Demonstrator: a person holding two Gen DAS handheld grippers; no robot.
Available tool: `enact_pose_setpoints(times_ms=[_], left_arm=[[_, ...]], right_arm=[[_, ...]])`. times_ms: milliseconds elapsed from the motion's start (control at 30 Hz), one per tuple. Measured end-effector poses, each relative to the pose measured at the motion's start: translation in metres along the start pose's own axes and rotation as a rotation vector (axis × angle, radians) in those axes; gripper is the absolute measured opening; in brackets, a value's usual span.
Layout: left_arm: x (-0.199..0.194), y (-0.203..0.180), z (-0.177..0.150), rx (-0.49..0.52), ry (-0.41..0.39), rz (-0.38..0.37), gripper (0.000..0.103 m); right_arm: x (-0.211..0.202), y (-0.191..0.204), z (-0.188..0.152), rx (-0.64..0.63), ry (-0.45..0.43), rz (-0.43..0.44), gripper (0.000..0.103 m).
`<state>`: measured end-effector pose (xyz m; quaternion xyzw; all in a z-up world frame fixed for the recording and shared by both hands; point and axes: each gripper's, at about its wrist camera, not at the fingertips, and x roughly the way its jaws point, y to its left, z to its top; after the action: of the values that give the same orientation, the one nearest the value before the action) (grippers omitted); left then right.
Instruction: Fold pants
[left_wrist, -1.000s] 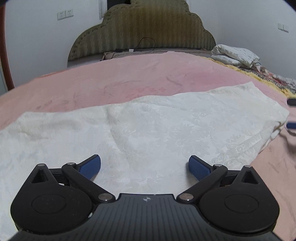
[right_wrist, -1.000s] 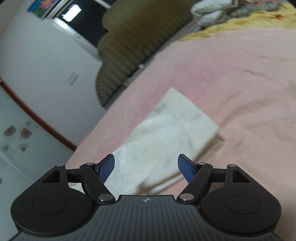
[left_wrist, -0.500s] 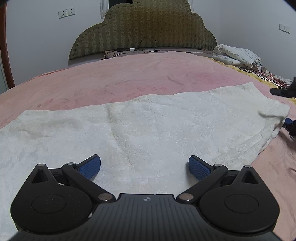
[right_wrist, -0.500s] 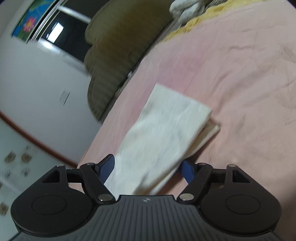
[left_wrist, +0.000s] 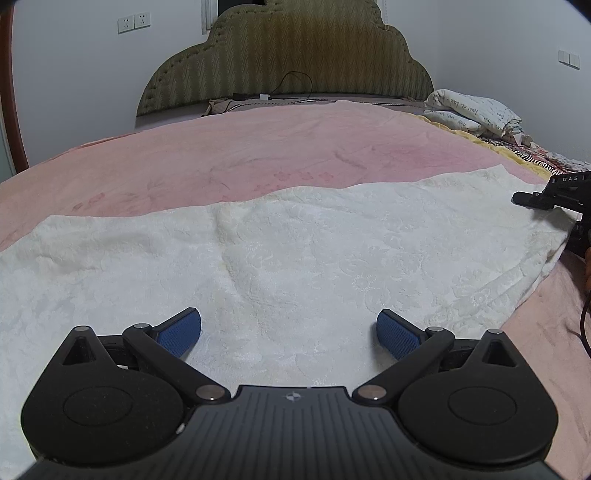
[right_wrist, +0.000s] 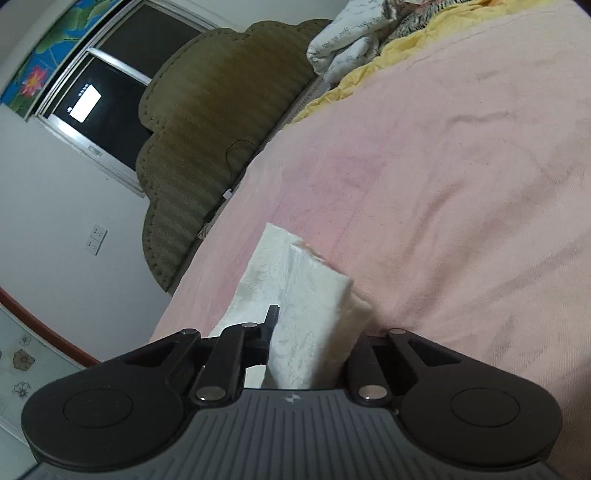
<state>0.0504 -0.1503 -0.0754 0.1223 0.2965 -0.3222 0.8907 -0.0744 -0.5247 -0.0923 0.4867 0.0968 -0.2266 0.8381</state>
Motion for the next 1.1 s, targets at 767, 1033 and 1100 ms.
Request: enact_pose_setpoints(times_ms=[767,1033,1100], left_arm=[[0.054,0.03,0.065,-0.899,0.13,-0.864,0.102],[0.048,0.046,0.075,-0.681,0.15,-0.509,0.03],[0.034,0.049,0.08,-0.547,0.112,-0.394,0.018]], right_arm=[[-0.043,0.187,-0.144,-1.267,-0.076,0.135,0.009],[-0.048,0.208,-0.199,-1.476,-0.035,0.189,0.01],[-0.045,0.215,-0.208,-1.48,0.005,0.22,0.01]])
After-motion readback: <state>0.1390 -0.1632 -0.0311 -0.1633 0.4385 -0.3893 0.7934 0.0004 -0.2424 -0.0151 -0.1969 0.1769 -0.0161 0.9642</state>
